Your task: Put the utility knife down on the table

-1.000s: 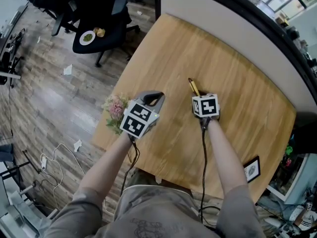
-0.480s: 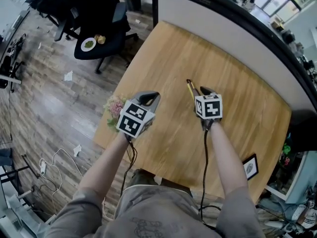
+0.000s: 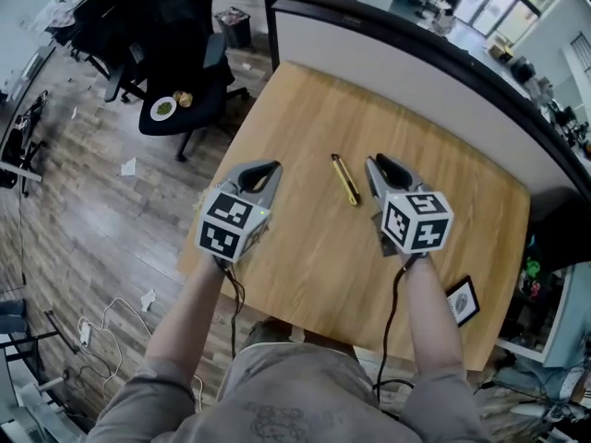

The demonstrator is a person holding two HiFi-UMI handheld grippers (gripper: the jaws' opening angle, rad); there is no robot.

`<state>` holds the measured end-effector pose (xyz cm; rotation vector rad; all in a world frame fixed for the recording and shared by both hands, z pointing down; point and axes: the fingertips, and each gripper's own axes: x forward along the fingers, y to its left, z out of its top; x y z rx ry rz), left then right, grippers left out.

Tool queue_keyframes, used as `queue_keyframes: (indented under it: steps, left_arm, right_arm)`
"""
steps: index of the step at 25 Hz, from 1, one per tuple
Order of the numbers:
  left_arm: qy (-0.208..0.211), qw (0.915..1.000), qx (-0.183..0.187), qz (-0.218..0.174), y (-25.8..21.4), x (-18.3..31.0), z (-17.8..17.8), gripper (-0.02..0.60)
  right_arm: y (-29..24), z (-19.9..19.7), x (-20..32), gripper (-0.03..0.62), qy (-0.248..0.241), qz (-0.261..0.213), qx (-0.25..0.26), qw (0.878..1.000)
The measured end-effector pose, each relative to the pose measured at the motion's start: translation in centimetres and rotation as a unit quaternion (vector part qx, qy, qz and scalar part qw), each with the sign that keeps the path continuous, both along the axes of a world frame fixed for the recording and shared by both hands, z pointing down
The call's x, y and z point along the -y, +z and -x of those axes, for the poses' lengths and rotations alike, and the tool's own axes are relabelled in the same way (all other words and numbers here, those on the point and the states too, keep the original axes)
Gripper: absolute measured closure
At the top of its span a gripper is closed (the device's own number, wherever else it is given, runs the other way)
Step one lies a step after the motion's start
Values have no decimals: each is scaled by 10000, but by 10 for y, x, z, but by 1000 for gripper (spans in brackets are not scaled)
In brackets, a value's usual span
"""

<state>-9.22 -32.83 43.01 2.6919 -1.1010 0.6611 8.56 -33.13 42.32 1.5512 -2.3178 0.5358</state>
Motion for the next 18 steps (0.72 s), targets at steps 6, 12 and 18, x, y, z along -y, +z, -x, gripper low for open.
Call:
queue_keyframes:
  steps: [6, 12, 18]
  left_arm:
    - [153, 9970, -54, -757, -65, -22, -13, 583]
    - [335, 9917, -223, -1218, -109, -59, -24, 583]
    - [522, 9894, -394, -1300, -129, -107, -30, 583]
  right_arm:
    - [-79, -1, -56, 522, -54, -775, 214, 9967]
    - [-117, 4, -117, 542, -155, -1164, 303, 9926]
    - [-134, 6, -166, 568, -180, -1201, 504, 9913]
